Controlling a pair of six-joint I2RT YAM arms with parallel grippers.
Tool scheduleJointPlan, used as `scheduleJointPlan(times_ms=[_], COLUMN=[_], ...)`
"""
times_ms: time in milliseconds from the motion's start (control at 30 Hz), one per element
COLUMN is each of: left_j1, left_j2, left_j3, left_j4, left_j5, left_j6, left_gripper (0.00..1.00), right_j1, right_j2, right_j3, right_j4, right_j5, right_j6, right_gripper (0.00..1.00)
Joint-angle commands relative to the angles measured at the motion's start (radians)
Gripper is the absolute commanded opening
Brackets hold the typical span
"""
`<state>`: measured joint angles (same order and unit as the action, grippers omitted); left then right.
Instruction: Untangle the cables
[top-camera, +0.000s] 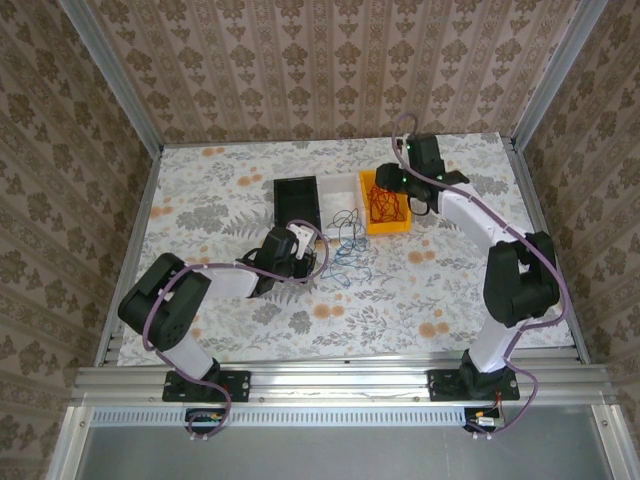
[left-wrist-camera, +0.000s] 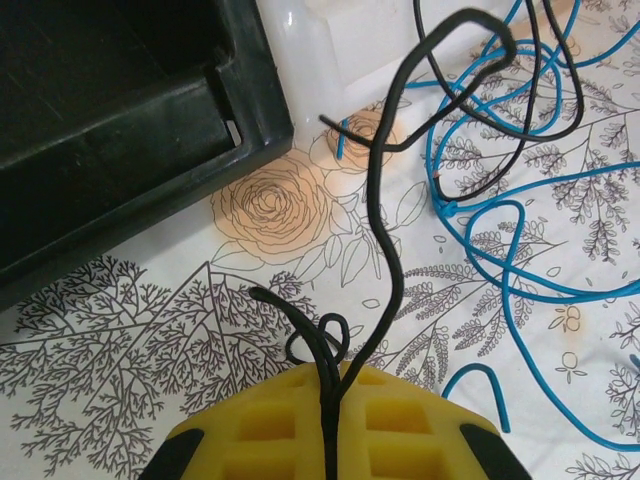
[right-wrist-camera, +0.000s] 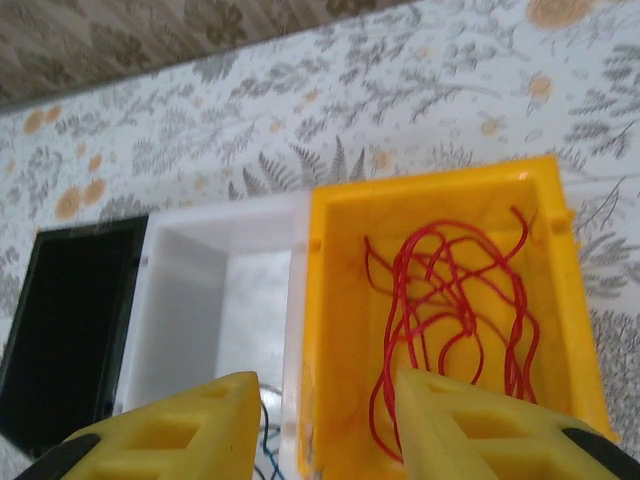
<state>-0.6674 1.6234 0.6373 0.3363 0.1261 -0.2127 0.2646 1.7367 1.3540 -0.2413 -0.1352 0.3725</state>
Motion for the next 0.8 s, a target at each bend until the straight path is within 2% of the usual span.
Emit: scheduleJointPlan(times_ms=[0,233,433,567,767], left_j1=[-0.007,0.008,0.038,0.070,0.127], left_j2=[-0.040,-0.074,-0.109,-0.192,-0.302], left_j3=[-0.008,-0.030,-0.022,0.031,0.184], left_j4=[-0.006,0.014,0.010,-0.087,-0.244], left_j5=[0.000,-0.004,0.087,0.147,0.176], left_j6=[0.014,-0.017,-0.031,-0.038,-0.004], left_gripper=[0.00,0.00,0.00,0.00,0.00], right_j1=[0.081,0.189,0.212,0.209,0.196], right_j2=[-0.025,0.008,0.028,0.006,-0.038], right_j3=[-0.082,-0.177,-0.151,-0.157,-0.180], right_j4=[-0.027,-0.035,-0.055,-0.048,-0.001], right_j5=[-0.032,-0.068,-0.083,-0.035,-0.009], right_j6=[-0.053,-0.080,-0.101,-0.108,-0.088], right_gripper=[0.41,0.42,0.41,0.41,0.41])
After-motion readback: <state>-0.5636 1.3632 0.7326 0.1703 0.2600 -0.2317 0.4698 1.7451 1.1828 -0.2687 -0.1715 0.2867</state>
